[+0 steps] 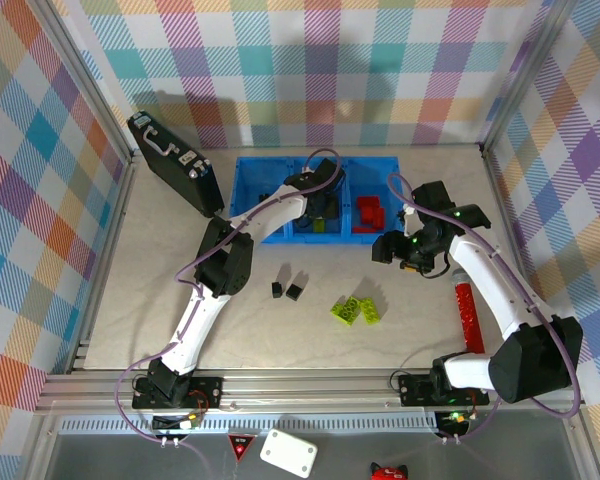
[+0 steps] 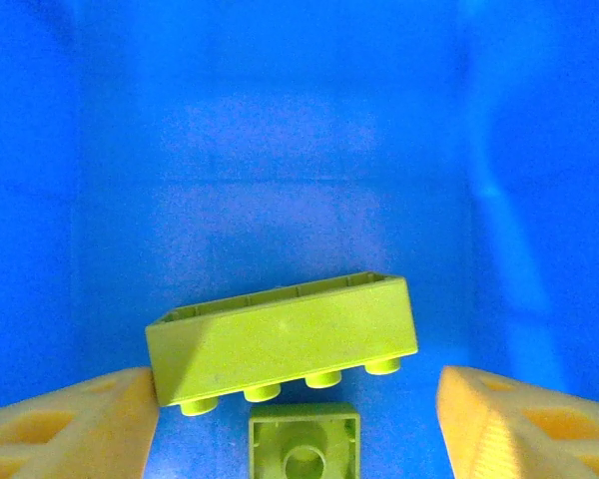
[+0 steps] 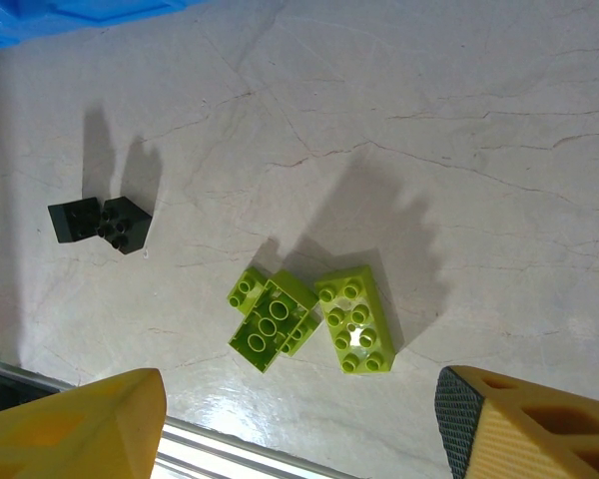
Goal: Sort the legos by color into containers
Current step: Place the lego in the container, then pick up the lego from the lego.
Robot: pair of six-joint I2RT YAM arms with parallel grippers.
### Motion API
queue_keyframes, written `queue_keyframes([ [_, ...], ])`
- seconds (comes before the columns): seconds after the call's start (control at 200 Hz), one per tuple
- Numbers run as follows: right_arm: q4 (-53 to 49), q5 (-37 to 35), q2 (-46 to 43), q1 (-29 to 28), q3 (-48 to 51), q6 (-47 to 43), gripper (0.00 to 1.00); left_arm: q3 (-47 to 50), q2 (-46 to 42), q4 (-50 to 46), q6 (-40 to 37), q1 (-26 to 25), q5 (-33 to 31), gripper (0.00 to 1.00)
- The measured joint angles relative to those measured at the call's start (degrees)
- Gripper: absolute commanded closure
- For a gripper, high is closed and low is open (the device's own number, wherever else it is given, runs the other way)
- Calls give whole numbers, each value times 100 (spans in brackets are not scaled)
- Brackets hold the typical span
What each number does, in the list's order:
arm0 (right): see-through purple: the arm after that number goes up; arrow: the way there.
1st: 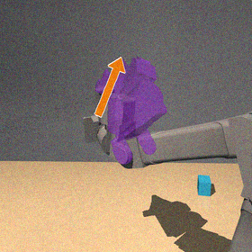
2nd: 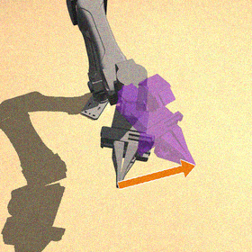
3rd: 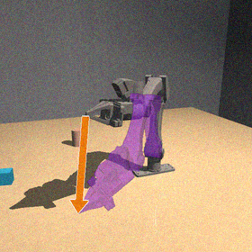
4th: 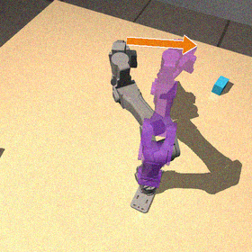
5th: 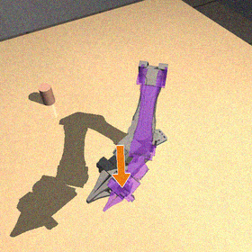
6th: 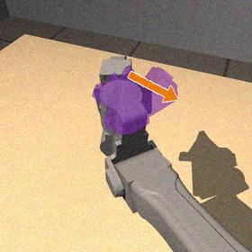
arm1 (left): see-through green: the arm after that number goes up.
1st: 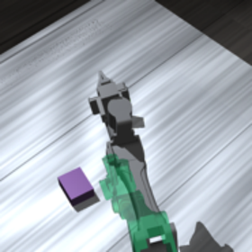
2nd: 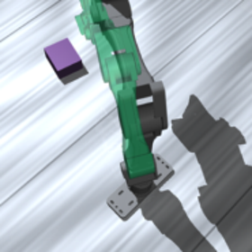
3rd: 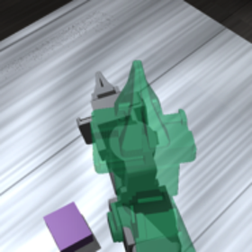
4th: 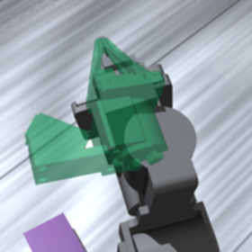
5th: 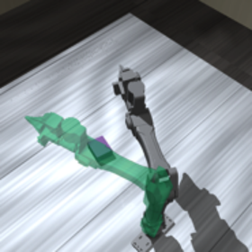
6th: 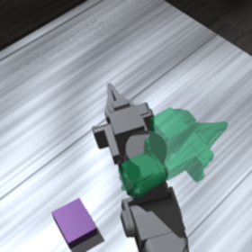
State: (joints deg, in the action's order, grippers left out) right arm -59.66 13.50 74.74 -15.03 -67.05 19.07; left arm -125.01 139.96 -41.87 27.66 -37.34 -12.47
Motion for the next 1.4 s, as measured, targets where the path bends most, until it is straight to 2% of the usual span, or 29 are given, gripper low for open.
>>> queue_keyframes([
  [0.275,2,0,0,-70,37,85,27,221,-229,59,-2,0,136,30],
  [0.52,15,0,0,-219,136,173,27,669,-1023,203,-2,0,264,30],
  [0.725,50,-92,50,-518,192,321,28,1521,-1991,492,-4,0,348,31],
  [0.96,210,-380,339,-1132,297,645,29,2922,-3158,841,-24,11,437,31],
  [1.19,496,-813,562,-1698,597,1408,30,4013,-3915,992,-24,83,450,31],
  [1.4,706,-1399,645,-2356,804,2946,29,4629,-4236,1093,-22,160,450,31],
])
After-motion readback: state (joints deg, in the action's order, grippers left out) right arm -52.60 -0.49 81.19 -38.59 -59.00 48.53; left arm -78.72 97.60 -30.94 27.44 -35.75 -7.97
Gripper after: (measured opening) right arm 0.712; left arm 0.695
